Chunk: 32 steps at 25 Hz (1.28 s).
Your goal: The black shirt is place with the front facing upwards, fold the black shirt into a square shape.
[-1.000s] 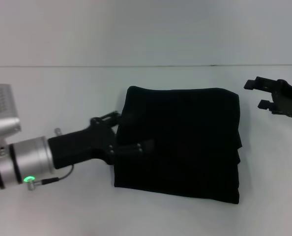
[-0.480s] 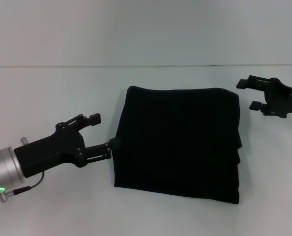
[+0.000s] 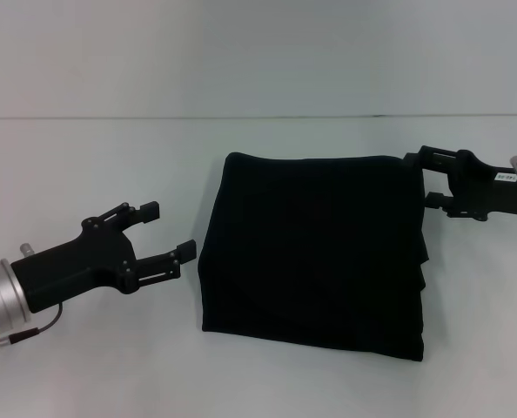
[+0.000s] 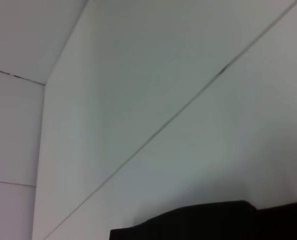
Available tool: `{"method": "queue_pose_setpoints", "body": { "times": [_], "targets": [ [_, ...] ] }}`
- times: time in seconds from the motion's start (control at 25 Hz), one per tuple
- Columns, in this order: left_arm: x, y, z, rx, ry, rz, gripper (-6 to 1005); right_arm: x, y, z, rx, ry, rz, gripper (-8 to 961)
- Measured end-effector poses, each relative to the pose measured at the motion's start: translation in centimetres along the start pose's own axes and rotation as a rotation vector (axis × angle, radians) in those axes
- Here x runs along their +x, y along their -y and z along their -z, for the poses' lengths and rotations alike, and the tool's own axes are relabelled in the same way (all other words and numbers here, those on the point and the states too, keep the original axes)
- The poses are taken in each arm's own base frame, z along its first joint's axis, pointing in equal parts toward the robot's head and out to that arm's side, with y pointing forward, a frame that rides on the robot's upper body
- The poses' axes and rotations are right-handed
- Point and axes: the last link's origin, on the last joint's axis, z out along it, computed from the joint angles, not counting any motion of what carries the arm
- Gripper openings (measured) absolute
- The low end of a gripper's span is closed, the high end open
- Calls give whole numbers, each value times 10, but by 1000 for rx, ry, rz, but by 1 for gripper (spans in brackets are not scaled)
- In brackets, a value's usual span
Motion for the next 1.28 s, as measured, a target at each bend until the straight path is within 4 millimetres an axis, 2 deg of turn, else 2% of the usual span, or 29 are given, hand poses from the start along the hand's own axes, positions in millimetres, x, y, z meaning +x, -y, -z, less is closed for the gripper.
{"method": "queue_pose_setpoints", "body": {
  "times": [0.4, 0.8, 1.28],
  "targets": [
    [1, -2, -1, -10, -9, 0, 922, 0, -6, -10, 10, 26, 94, 885],
    [1, -5, -1, -20, -16, 3, 923, -1, -6, -15, 30, 43, 141, 443],
    [0, -5, 0, -18, -18, 5, 923, 1, -2, -15, 40, 52, 130, 110]
  ]
}}
